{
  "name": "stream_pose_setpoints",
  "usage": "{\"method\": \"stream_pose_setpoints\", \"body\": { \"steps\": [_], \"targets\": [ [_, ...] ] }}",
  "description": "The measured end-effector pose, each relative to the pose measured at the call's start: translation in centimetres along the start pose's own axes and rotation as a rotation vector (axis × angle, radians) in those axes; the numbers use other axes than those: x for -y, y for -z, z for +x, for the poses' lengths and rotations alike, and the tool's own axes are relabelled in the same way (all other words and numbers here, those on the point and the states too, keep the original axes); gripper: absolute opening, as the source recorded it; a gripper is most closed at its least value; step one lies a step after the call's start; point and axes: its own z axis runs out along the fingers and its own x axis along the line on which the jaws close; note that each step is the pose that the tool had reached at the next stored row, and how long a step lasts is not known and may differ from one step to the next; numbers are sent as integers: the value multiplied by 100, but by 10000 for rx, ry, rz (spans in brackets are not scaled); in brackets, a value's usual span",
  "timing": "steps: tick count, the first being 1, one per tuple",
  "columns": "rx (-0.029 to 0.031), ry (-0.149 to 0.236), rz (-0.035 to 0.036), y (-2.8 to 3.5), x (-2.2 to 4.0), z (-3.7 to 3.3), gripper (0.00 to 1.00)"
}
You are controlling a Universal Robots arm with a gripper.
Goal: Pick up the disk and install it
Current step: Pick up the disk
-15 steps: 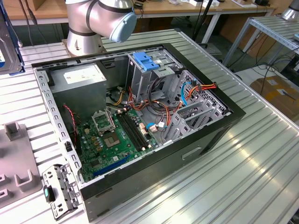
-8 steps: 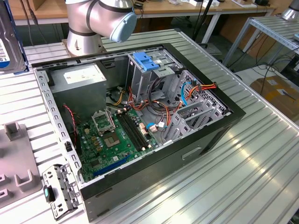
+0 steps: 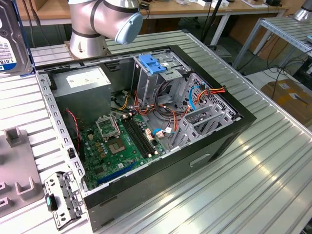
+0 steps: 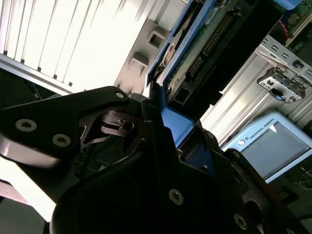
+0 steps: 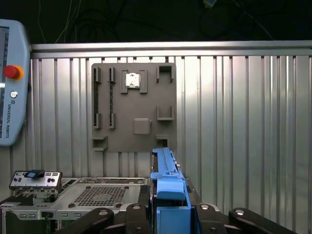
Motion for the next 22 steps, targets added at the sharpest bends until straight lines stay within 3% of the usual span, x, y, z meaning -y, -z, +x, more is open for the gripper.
{"method": "stream_pose_setpoints", "body": {
  "steps": [9,22],
  "targets": [
    [0,0,1,-2,32,39,37],
    [0,-1,0,-8,36,282,37]
  ]
}}
